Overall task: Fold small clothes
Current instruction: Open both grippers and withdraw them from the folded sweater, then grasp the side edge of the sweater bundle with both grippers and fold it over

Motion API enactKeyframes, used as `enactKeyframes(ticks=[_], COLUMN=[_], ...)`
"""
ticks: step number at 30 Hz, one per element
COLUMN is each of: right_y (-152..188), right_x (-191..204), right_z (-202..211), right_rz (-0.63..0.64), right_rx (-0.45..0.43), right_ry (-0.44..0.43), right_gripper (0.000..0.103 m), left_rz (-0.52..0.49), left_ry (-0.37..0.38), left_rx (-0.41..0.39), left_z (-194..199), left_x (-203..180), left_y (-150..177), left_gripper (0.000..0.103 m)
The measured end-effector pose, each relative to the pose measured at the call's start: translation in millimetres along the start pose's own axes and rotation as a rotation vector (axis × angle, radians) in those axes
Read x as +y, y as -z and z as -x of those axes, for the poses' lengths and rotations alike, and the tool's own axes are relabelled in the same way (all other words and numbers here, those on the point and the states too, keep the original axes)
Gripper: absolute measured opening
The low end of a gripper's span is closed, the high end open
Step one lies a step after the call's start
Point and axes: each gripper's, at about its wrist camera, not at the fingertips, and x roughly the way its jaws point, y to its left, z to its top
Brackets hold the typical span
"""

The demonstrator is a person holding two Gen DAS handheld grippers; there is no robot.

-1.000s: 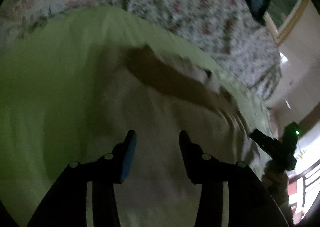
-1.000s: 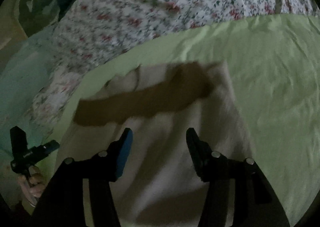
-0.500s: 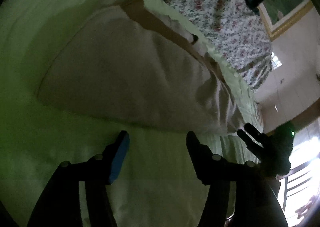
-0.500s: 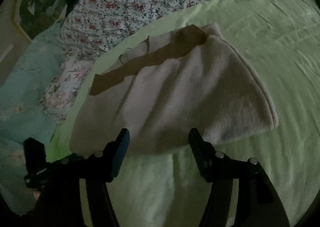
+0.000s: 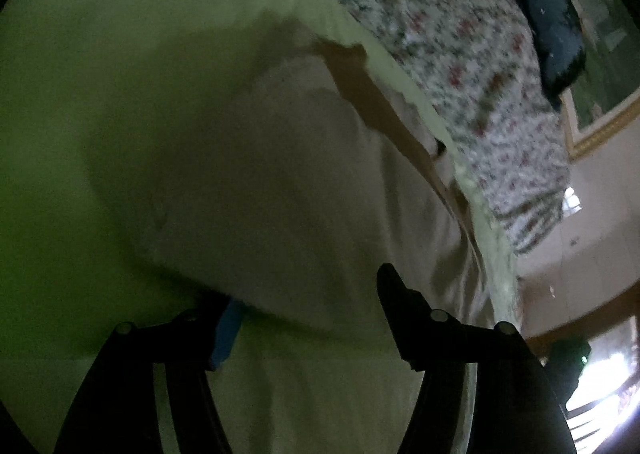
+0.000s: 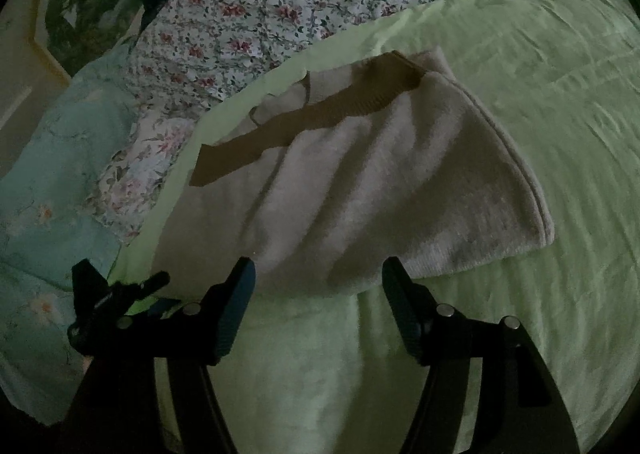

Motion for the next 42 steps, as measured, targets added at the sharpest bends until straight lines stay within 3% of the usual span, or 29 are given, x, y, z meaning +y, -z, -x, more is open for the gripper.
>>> enactKeyframes(ticks=[2,7,8,9,10,13,18,23,26,29,33,38,39,41,42], right_y=[-3.0,-17.5,-20.2,-26.0,-31.4,-48.7,-75.7,-100.9,-109.6,-114.0,-119.8,-128.5,-129.8,-134.4,-136.6], right_x=[1.2,3.8,3.7,3.4,2.8,0.4,-8.0,-26.0,-35.7,-35.4,-21.0,16.9,24.2,42.5,48.5], right_z=[-2.4,-10.2,-11.5,-14.7,-17.6,-23.8,-28.6,-33.5,-43.6,-59.9,-95.2,-152.3,-159.4,-173.5,-178.4], right_rz=[0.006,0.025,0.03,0.038,0.045,0.055,0.037,-0.055,-0.113,-0.131,-0.133,-0.077,-0.06,-0.013,0.001], right_rx=[0.003,-0.003,-0.005,-0.006,-0.004,-0.007,0.0,0.044,0.094,0.151,0.228,0.314,0.315,0.315,0.325], right_ry=[-0.006,-0.023,-0.028,-0.03,-0.029,-0.037,-0.082,-0.238,-0.324,-0.338,-0.396,-0.408,-0.413,-0.394,-0.376], right_gripper=[0.067,0.067,0.067,0.067,0.067,0.067,0.067,0.067,0.067,0.067,0.073,0.073,0.067,0.04,0.022], left_rz=[-0.014,-0.099,-0.106,-0.111,-0.119,-0.216,-0.409,-0.594,-0.682,-0.697,-0.706,-0.698,-0.703,-0.719,-0.726], left_ry=[-0.044,-0.182,-0.182,-0.174,-0.171,-0.177,-0.098,-0.007,-0.012,-0.015,-0.016,-0.011,-0.018,-0.036,-0.041], left_rx=[-0.035,-0.067,-0.065,-0.063,-0.067,-0.123,-0.157,-0.09,-0.032,0.045,0.051,0.056,0.054,0.042,0.035], left_z=[-4.1,-22.1,-24.0,-25.2,-24.8,-16.6,-5.4,-33.6,-61.4,-89.0,-93.6,-88.3,-87.6,-85.5,-84.4], left_x=[-1.2,-11.4,-14.9,-19.1,-24.6,-57.2,-126.3,-194.2,-213.5,-215.3,-211.9,-206.4,-206.3,-209.5,-213.0], left_y=[-9.7,-27.4,-30.0,-32.9,-35.6,-37.8,-25.2,4.8,27.5,38.4,43.4,40.2,40.3,40.8,40.2], left_gripper=[0.061,0.033,0.027,0.015,0.011,0.009,0.008,0.007,0.007,0.007,0.008,0.008,0.008,0.008,0.008])
